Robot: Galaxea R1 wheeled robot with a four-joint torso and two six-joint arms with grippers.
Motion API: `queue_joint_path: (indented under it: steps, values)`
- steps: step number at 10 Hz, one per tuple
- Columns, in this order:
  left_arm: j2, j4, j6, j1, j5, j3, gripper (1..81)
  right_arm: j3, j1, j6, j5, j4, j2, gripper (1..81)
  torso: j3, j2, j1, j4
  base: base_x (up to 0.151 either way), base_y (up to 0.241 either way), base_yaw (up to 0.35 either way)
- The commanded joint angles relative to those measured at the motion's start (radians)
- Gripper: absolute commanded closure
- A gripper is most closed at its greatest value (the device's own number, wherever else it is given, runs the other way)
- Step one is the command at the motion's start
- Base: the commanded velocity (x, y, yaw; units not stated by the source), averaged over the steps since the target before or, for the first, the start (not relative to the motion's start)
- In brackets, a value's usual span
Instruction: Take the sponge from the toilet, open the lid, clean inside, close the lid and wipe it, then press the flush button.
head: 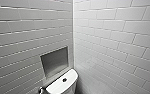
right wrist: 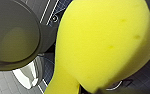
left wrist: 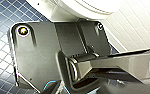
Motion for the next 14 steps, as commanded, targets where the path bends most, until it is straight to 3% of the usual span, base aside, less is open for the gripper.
queue_joint_path:
  steps: [1,3,8,14]
  values:
    - [-0.187,-0.007,0.0,-0.135,0.057,0.241,1.0,0.095,0.027,0.0,-0.037,0.013,-0.063,81.1,-0.027,0.0,0.0,0.0,0.0,0.0,0.0]
    - [-0.279,-0.01,-0.002,-0.201,0.059,0.379,1.0,0.12,0.024,0.0,-0.024,0.013,-0.078,81.1,-0.052,0.0,0.0,0.0,0.0,0.0,0.0]
    - [-0.429,-0.045,-0.035,-0.414,0.085,0.611,1.0,0.126,0.024,0.0,-0.016,0.012,-0.081,81.1,-0.043,0.0,0.001,0.0,0.0,0.0,0.0]
    - [-0.421,-0.217,-0.038,-0.744,0.281,0.666,1.0,0.126,0.025,0.003,-0.007,0.015,-0.076,81.1,-0.043,0.001,0.001,0.0,0.0,0.0,0.0]
